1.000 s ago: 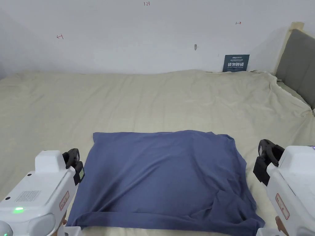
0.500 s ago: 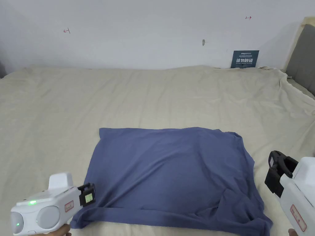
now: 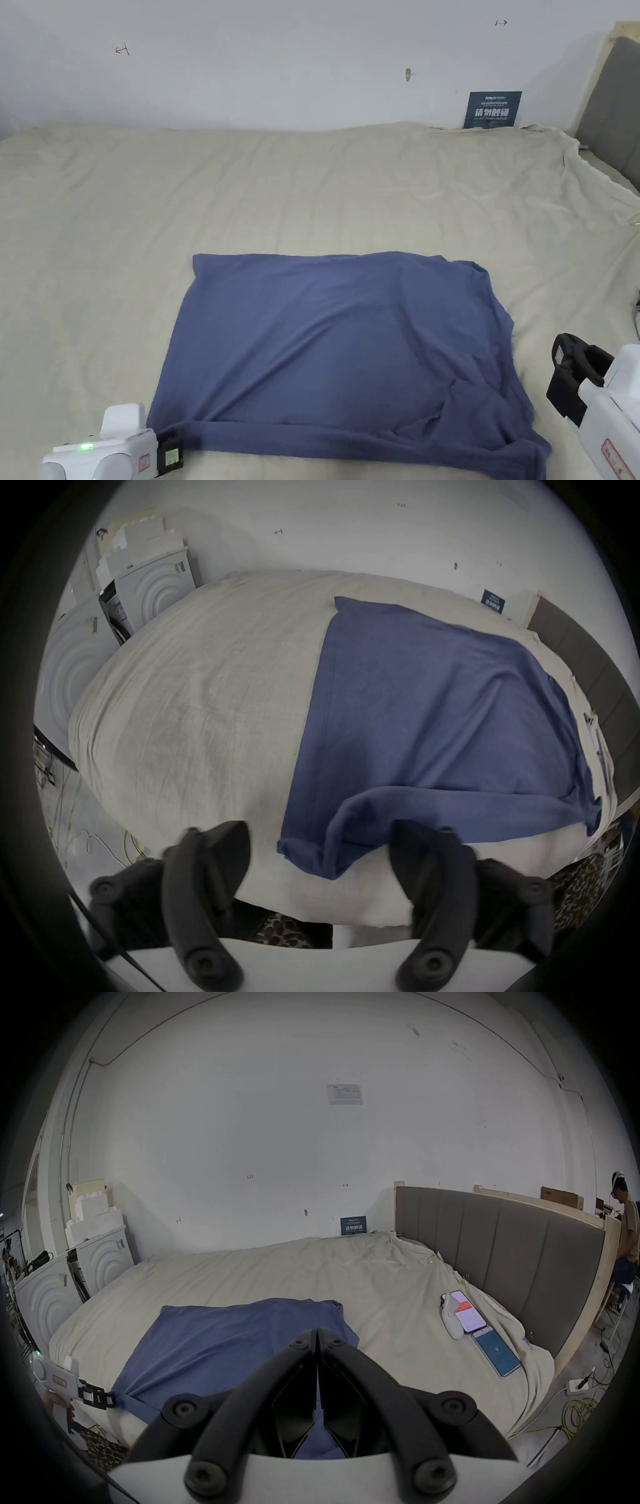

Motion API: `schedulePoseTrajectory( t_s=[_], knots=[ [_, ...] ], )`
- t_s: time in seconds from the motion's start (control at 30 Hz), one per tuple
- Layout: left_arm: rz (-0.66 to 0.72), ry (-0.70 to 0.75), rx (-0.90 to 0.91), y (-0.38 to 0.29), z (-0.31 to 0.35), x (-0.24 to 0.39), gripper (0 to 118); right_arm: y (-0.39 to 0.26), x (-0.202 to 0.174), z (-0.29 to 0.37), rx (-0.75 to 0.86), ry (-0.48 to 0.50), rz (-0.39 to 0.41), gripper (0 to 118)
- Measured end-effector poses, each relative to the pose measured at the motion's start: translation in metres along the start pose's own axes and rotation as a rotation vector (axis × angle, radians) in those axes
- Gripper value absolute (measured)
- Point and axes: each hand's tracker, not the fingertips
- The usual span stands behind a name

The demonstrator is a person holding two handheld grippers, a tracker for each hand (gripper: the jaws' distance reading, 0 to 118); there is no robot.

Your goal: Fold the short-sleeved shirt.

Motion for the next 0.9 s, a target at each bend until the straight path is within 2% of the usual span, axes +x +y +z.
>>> schedulePoseTrajectory(
  t_s=[0.03, 0.07, 0.1, 0.13, 0.17, 0.27, 0.4, 0.43, 0.47, 0.5, 0.53, 0.7, 0.77, 0.83, 0.9],
  knots=[
    [-0.006, -0.024, -0.007, 0.000, -0.002, -0.001, 60, -0.001, 0.001, 0.000, -0.003, -0.001, -0.002, 0],
    [-0.007, -0.094, -0.026, 0.000, -0.001, -0.002, 37, -0.002, 0.003, 0.000, -0.008, -0.003, -0.006, 0],
    [0.004, -0.125, -0.037, 0.000, 0.000, -0.002, 23, -0.003, 0.005, 0.000, -0.011, -0.006, -0.009, 0],
    [0.002, -0.107, -0.027, 0.001, 0.002, 0.001, 13, -0.004, 0.007, -0.002, -0.019, -0.008, -0.013, 0],
    [-0.030, -0.087, -0.010, 0.002, 0.005, 0.006, 10, -0.007, 0.010, -0.003, -0.030, -0.011, -0.017, 0],
    [-0.122, -0.065, 0.032, 0.004, 0.012, 0.013, 7, -0.017, 0.022, -0.014, -0.108, -0.017, -0.047, 0],
    [-0.118, -0.092, 0.063, 0.011, 0.029, 0.011, 7, -0.048, 0.037, -0.039, -0.286, -0.041, -0.064, 4],
    [-0.116, -0.097, 0.070, 0.014, 0.032, 0.010, 7, -0.058, 0.038, -0.043, -0.334, -0.052, -0.072, 15],
    [-0.114, -0.100, 0.079, 0.016, 0.035, 0.009, 7, -0.068, 0.041, -0.047, -0.356, -0.075, -0.082, 43],
    [-0.112, -0.104, 0.087, 0.018, 0.038, 0.008, 7, -0.077, 0.042, -0.050, -0.386, -0.070, -0.088, 64],
    [-0.108, -0.107, 0.092, 0.019, 0.040, 0.007, 7, -0.086, 0.044, -0.054, -0.427, -0.068, -0.093, 75],
    [-0.091, -0.132, 0.106, 0.025, 0.041, 0.003, 7, -0.121, 0.040, -0.065, -0.538, -0.033, -0.101, 74],
    [-0.090, -0.129, 0.108, 0.026, 0.042, 0.004, 7, -0.129, 0.037, -0.069, -0.558, -0.028, -0.102, 69],
    [-0.090, -0.129, 0.109, 0.026, 0.043, 0.005, 7, -0.134, 0.036, -0.071, -0.566, -0.022, -0.096, 57],
    [-0.088, -0.131, 0.108, 0.026, 0.041, 0.004, 7, -0.137, 0.037, -0.075, -0.566, -0.015, -0.106, 54]
  ],
)
